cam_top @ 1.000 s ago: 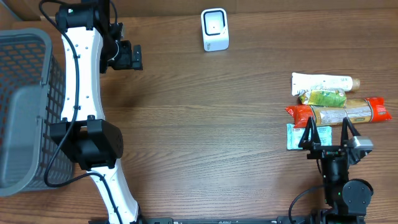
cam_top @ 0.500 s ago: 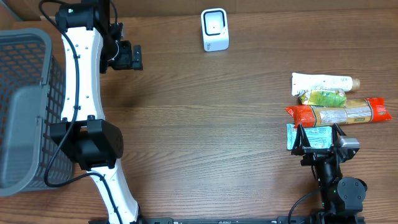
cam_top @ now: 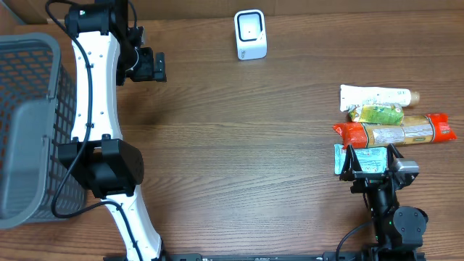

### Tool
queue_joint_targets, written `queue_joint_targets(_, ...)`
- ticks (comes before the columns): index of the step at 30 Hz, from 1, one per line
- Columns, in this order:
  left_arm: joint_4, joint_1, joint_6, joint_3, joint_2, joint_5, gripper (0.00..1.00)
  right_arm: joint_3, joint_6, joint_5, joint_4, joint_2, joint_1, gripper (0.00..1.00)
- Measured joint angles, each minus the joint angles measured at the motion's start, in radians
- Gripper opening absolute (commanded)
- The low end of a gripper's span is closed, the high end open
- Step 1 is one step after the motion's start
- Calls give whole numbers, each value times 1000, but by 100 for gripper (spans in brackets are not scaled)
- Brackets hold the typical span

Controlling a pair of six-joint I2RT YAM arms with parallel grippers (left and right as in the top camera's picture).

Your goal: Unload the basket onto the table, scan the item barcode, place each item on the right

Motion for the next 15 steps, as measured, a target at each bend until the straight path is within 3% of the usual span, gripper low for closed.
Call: queue_joint_targets(15,0,-1,0,0,0,0,100,0,0,0,0,0,0,100)
